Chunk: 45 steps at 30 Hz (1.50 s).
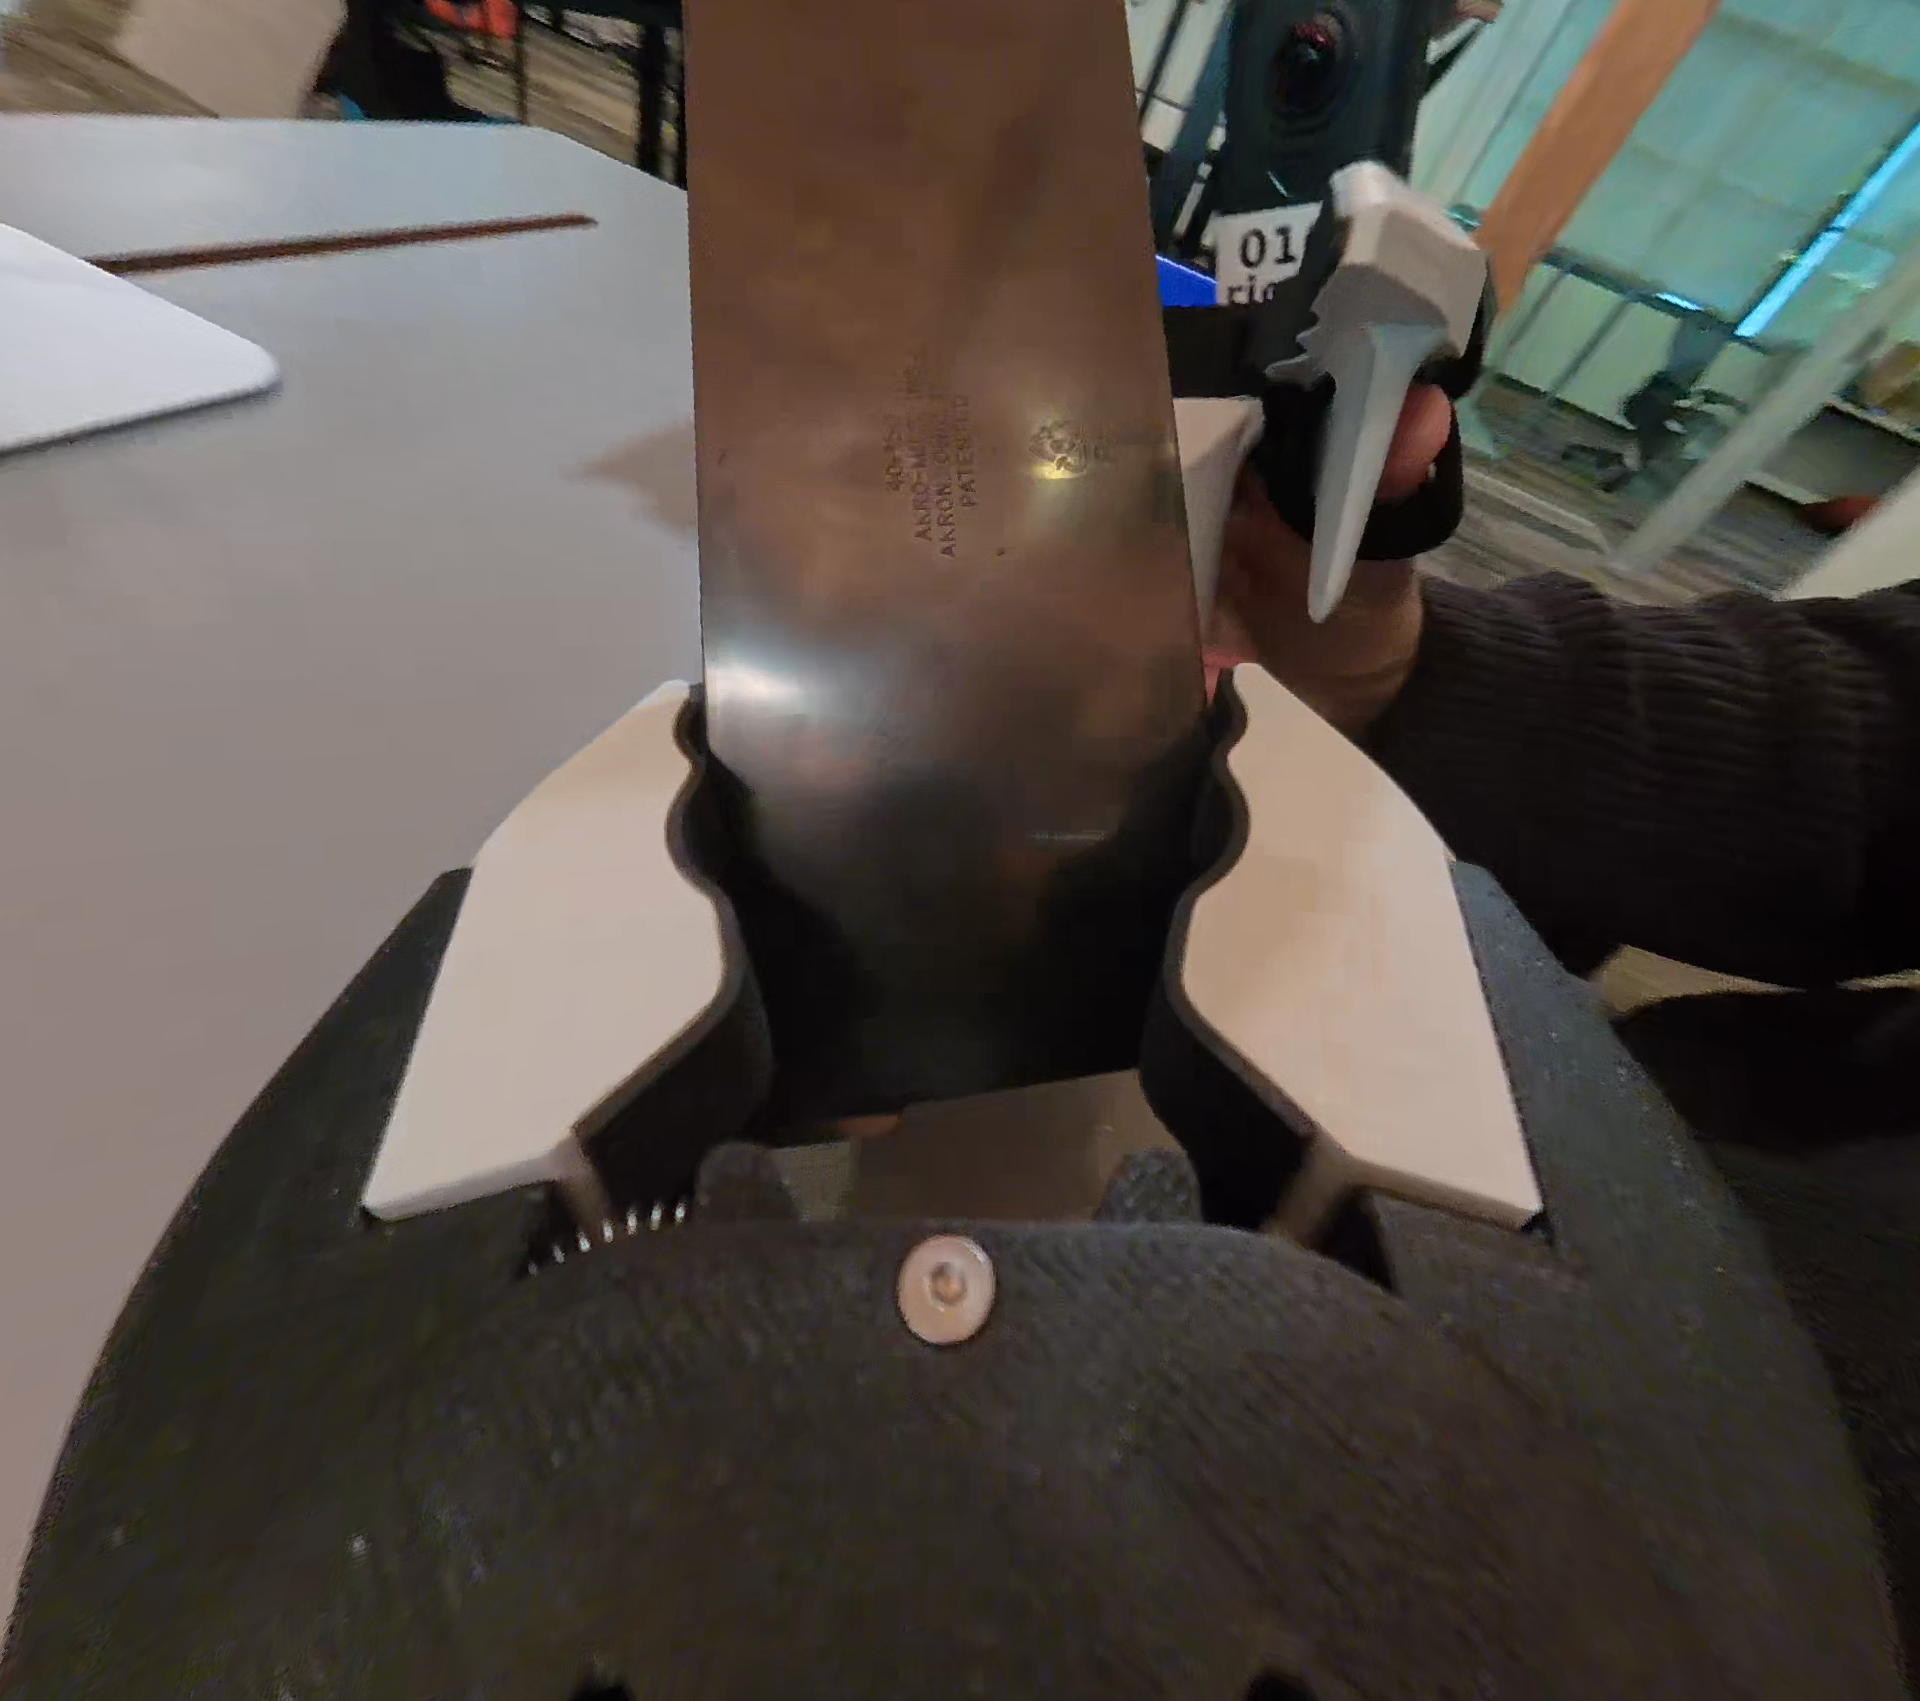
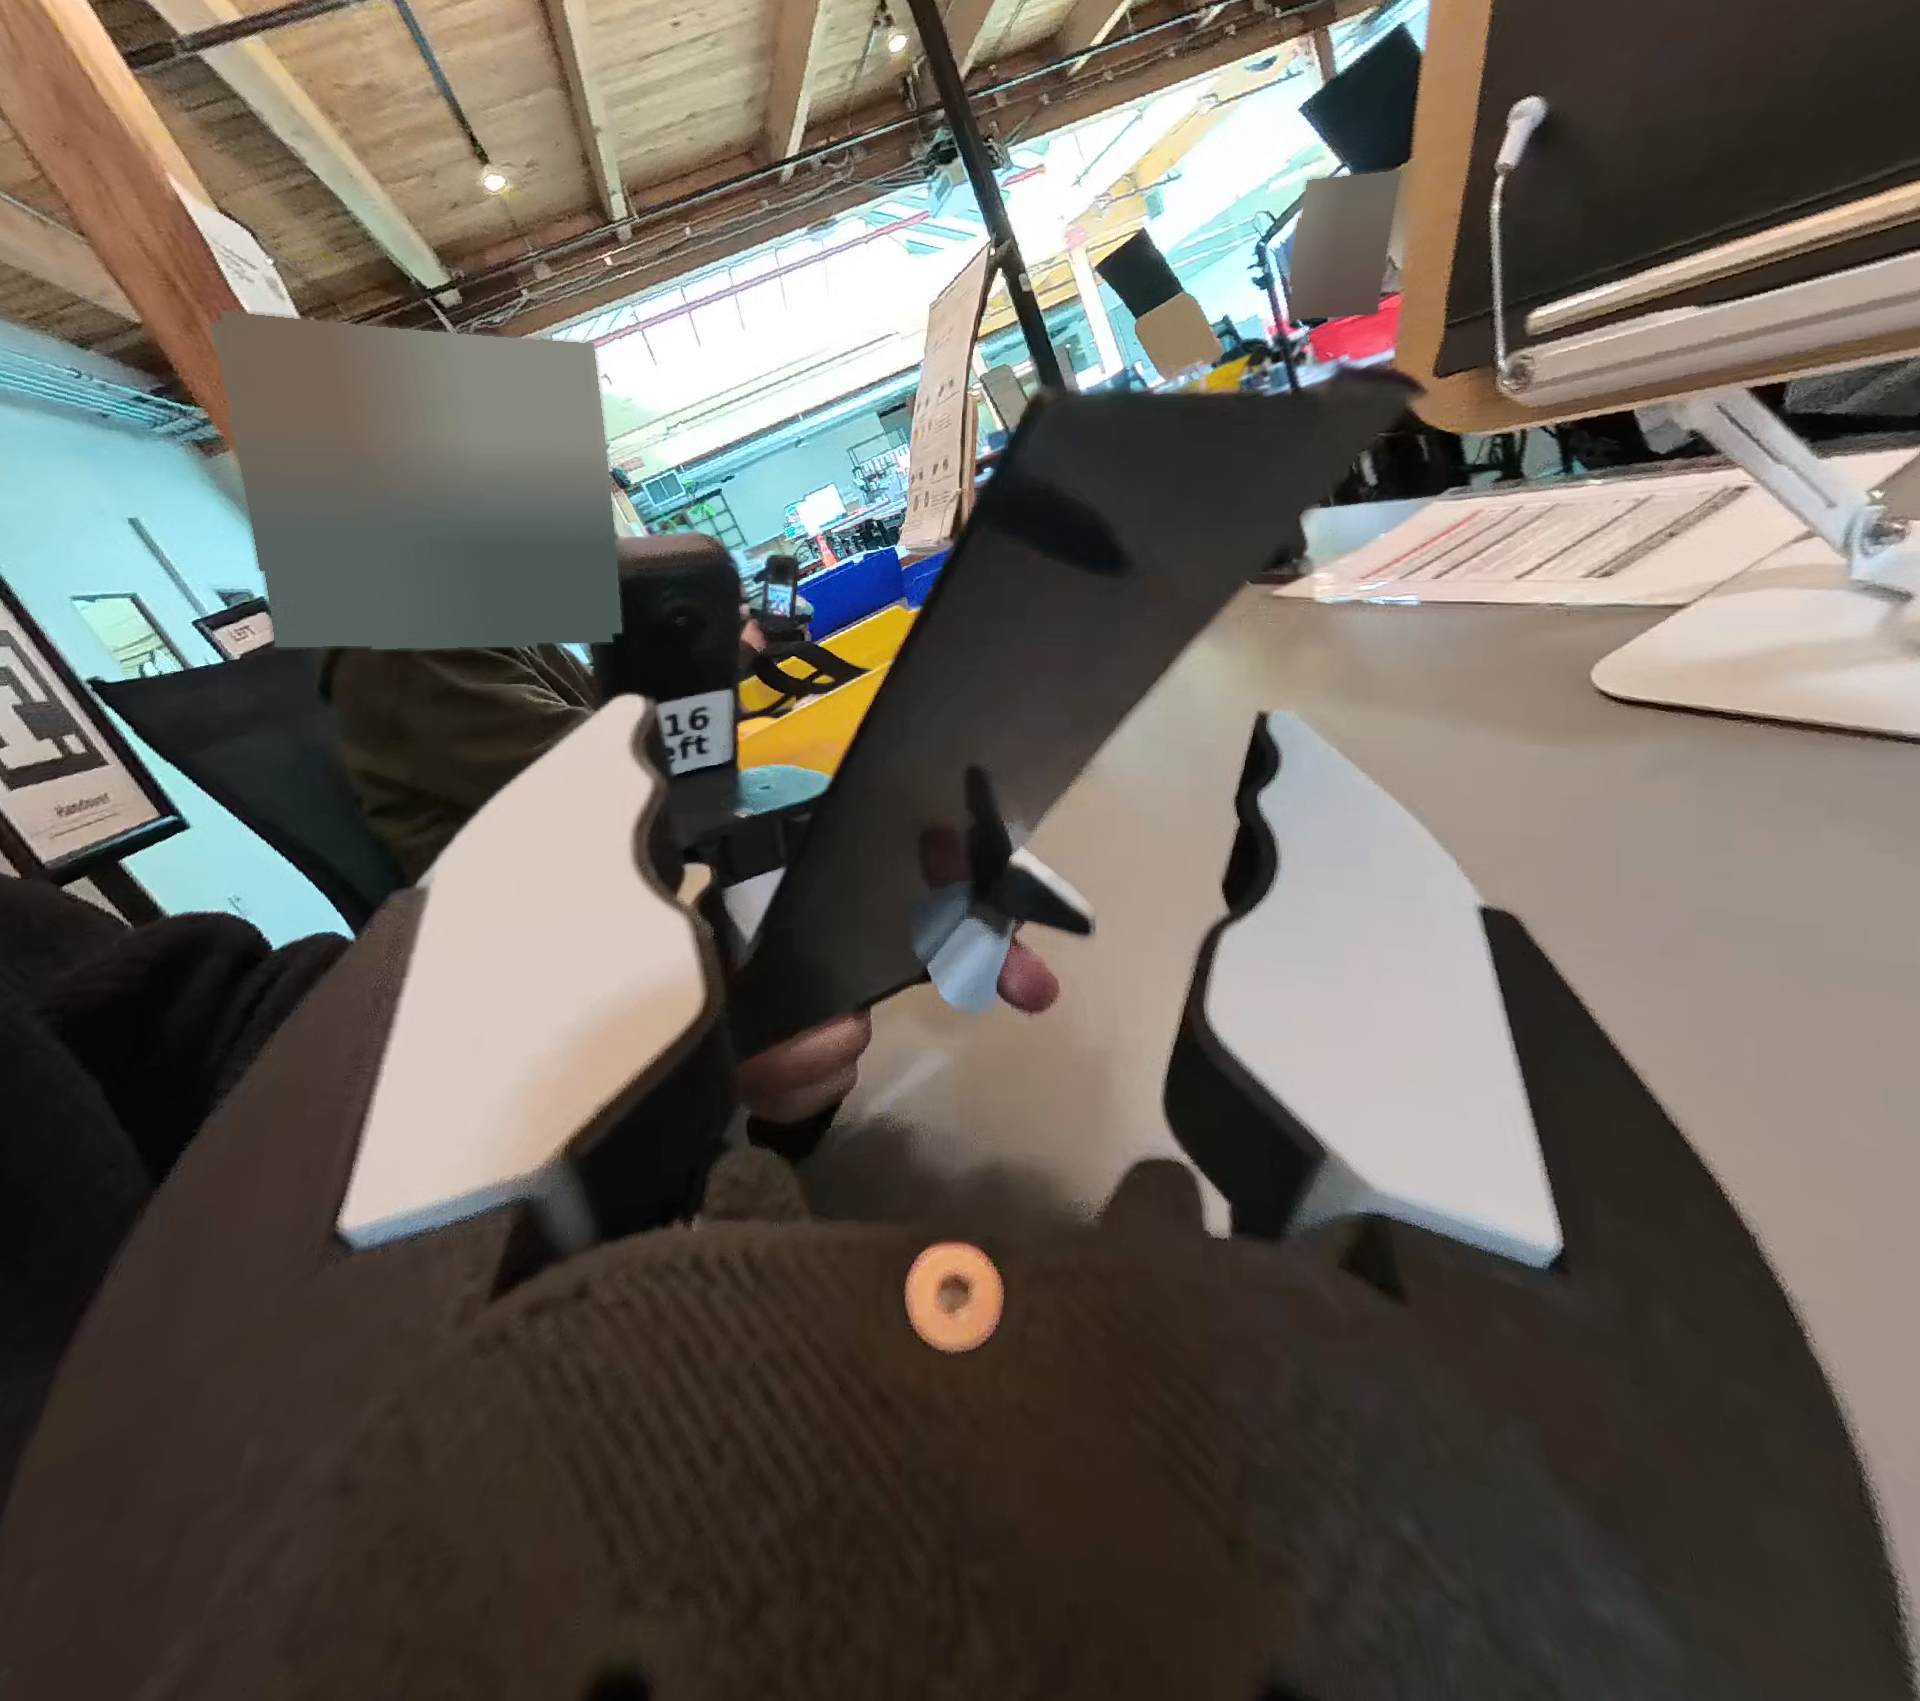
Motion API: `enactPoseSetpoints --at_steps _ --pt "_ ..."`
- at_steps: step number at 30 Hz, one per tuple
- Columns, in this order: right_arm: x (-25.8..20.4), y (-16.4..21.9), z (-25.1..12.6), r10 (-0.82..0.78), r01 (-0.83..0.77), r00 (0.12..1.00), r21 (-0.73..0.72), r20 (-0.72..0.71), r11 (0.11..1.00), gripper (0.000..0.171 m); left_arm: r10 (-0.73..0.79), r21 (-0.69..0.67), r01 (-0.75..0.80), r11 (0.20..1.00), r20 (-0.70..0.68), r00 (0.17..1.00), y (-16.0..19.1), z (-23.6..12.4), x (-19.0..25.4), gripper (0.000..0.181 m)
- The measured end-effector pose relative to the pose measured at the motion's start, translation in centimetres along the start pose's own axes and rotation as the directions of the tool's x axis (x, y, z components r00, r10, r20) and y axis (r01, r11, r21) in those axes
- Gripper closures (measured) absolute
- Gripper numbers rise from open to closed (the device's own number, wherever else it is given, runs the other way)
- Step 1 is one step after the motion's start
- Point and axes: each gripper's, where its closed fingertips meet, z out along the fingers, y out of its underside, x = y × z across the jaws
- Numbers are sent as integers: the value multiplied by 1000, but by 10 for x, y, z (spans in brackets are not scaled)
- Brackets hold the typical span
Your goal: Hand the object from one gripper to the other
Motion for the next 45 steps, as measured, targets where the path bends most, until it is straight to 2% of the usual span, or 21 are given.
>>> enactPoseSetpoints --at_steps 5,8,10,13,15,16,17,18,20,22,23,24,28,31,33,35,37,39,42,43,45 --pt "14 -5 -7 70 -68 996 27 -50 997 81 145 49 -160 986 235 961 -16 -12 -24 88" --pt "20 -8 -11 129 -126 990 55 -59 991 84 314 -65 -316 947 408 857 -13 -16 -40 87" --pt "20 -9 -11 152 -149 987 66 -51 987 87 405 -160 -374 913 441 801 -3 -12 -42 89" --pt "22 -7 -11 175 -171 983 66 -56 983 94 496 -212 -449 868 406 767 5 -1 -29 88" --pt "25 -7 -14 205 -200 977 76 -62 977 111 557 -233 -506 830 382 737 7 4 -19 88" --pt "27 -7 -16 229 -224 972 85 -56 971 126 583 -240 -532 812 368 724 9 6 -14 88" --pt "30 -7 -18 258 -252 965 93 -52 963 150 604 -250 -551 796 355 713 12 8 -11 88" --pt "33 -6 -21 286 -281 957 94 -45 955 167 613 -263 -554 790 350 708 15 10 -10 87" --pt "34 -3 -21 354 -350 935 88 -25 932 167 582 -258 -522 813 331 743 20 12 -11 87" --pt "36 0 -20 358 -354 933 81 -41 932 167 561 -251 -504 826 291 775 23 11 -12 87" --pt "33 -1 -19 350 -348 937 70 -21 935 169 545 -242 -493 836 256 799 25 11 -10 98" --pt "31 -2 -18 337 -336 941 56 -12 940 168 510 -207 -470 858 232 829 23 10 -7 101" --pt "31 -10 -22 235 -235 972 9 -21 972 169 282 -70 -274 959 182 942 9 2 -9 92" --pt "23 -11 -24 252 -251 966 -28 52 968 169 65 -23 -64 998 77 995 7 -2 -12 86" --pt "16 -10 -24 297 -292 947 -58 124 955 169 -97 -34 94 995 -80 992 9 -4 -2 98" --pt "11 -10 -23 341 -335 923 -63 178 940 169 -242 -94 226 970 -247 938 12 -7 13 114" --pt "3 -5 -21 384 -369 897 -109 220 923 168 -308 -140 276 951 -343 888 13 -9 25 118" --pt "-3 5 -17 383 -352 896 -167 226 921 169 -314 -196 256 947 -383 869 21 -9 36 119" --pt "-13 21 -12 329 -273 919 -252 217 928 169 -269 -287 163 944 -385 883 42 -3 49 119" --pt "-15 26 -10 315 -252 924 -273 216 928 169 -257 -314 133 940 -397 881 48 -2 55 124" --pt "-19 32 -8 301 -230 928 -301 219 926 169 -234 -339 82 937 -434 870 53 -2 65 151"
